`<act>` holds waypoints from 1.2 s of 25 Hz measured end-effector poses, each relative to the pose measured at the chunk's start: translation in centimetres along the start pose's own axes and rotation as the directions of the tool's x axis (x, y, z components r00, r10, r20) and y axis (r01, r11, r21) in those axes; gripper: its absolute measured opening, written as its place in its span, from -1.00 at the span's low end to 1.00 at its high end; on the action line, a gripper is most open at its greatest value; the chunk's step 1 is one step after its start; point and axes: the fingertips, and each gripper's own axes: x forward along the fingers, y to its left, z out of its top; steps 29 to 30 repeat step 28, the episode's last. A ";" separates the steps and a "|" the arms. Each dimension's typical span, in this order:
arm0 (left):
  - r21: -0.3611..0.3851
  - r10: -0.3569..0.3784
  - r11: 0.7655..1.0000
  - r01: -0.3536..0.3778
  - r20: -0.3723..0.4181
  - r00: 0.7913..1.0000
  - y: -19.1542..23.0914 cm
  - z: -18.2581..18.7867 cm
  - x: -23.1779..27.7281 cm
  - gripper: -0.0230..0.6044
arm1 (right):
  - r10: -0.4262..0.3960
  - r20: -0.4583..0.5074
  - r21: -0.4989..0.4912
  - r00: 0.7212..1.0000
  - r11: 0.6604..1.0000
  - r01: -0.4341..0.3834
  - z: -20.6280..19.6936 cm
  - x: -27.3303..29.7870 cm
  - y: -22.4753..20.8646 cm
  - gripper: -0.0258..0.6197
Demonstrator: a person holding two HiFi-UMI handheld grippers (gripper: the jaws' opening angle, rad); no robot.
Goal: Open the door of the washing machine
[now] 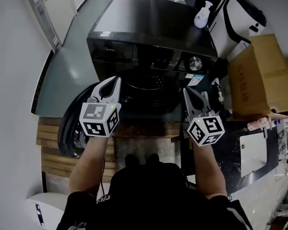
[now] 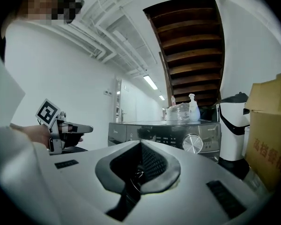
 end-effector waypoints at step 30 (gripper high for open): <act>-0.018 0.037 0.999 -0.037 -0.018 0.999 -4.0 -0.9 3.7 -0.90 | 0.043 -0.027 -0.011 0.999 0.999 -0.043 -1.3 -0.9 -5.5 -0.95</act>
